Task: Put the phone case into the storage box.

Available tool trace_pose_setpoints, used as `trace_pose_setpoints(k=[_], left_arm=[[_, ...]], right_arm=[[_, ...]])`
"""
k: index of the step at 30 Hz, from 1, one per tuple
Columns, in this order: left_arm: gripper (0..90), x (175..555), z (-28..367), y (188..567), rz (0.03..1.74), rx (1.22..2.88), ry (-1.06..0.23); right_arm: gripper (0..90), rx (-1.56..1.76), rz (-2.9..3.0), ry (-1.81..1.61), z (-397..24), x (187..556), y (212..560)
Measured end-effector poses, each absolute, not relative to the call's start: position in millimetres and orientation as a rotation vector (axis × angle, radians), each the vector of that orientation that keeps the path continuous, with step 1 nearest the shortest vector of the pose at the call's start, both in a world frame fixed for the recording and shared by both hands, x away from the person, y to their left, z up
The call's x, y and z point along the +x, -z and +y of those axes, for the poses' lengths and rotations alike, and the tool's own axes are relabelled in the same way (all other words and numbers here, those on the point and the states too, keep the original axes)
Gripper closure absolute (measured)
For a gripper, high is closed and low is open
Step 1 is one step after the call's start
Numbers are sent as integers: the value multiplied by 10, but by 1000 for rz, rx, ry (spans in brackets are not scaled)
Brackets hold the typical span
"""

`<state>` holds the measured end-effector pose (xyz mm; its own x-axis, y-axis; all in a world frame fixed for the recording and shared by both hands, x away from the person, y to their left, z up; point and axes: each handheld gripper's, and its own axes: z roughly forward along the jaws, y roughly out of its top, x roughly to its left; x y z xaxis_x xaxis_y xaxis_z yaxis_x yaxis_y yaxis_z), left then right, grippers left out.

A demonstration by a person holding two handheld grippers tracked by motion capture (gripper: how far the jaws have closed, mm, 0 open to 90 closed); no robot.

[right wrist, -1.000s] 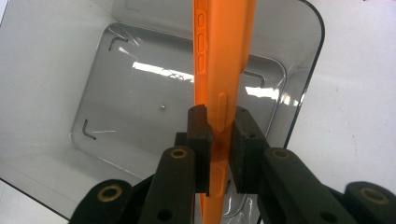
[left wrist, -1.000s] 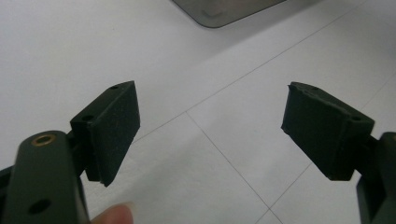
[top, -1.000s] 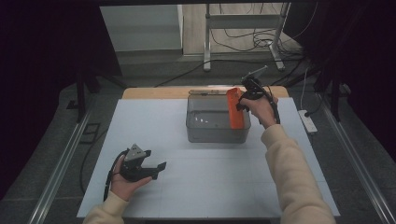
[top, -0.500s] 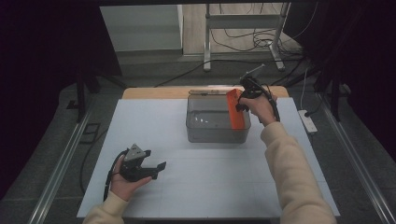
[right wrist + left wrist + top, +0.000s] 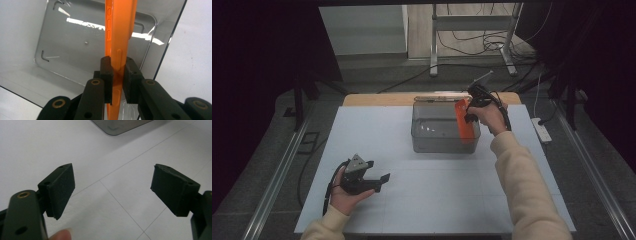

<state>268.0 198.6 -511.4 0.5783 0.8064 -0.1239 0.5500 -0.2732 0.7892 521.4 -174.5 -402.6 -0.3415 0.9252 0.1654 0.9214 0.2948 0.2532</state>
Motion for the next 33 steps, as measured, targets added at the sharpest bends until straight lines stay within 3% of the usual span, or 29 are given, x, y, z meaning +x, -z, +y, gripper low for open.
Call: trace_pose_setpoints(k=[33], left_arm=[[192,2681,1986,5116,1083,1966,-382]], right_arm=[[794,1844,2508,-366,-1733,5282,4164]])
